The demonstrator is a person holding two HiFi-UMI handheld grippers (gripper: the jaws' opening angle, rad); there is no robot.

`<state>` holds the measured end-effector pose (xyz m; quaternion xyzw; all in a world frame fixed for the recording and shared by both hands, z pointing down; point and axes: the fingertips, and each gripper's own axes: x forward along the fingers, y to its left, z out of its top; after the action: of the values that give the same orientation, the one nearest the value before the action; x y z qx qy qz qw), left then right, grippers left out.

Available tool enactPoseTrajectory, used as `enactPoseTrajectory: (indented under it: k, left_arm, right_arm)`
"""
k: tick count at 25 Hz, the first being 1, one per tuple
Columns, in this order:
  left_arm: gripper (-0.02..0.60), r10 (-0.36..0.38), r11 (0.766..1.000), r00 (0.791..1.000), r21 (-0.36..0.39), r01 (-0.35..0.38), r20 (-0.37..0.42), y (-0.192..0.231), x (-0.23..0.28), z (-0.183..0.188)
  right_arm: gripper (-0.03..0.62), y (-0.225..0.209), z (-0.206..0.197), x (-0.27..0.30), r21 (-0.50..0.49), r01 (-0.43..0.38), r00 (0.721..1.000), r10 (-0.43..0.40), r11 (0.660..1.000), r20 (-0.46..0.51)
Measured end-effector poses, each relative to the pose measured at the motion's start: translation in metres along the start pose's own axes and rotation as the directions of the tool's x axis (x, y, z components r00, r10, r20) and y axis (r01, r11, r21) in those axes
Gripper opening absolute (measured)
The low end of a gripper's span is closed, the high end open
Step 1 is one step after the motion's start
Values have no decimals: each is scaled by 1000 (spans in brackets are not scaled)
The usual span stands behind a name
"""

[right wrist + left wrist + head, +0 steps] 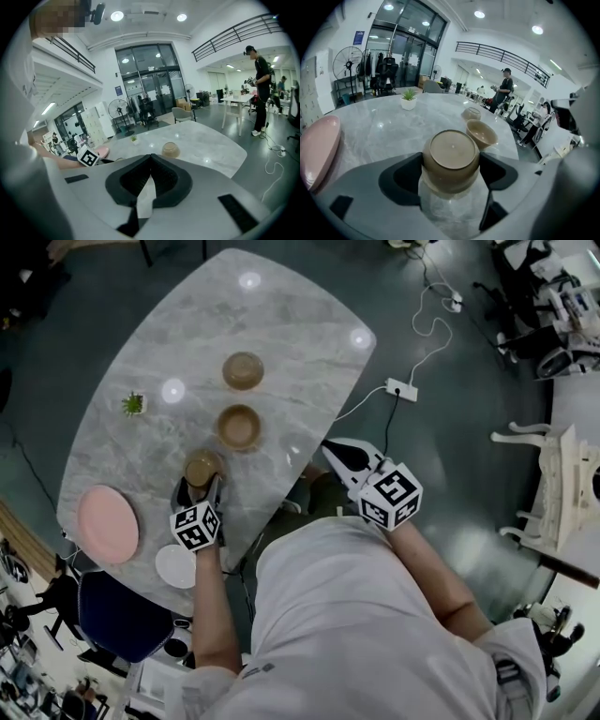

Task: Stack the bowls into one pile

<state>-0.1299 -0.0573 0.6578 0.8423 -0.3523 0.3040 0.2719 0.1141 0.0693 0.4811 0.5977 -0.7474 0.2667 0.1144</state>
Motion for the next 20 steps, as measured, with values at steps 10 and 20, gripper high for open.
enactPoseTrajectory:
  k: [10, 20]
  left_arm:
    - [376, -69, 991, 995, -112, 77, 78, -43, -3, 25]
    - [376, -165, 954, 977, -231, 192, 135, -93, 16, 53]
  right_arm:
    - [8, -10, 8, 11, -1, -55, 998, 55, 998, -3]
    - [8, -29, 16, 20, 15, -93, 995, 94, 996, -23]
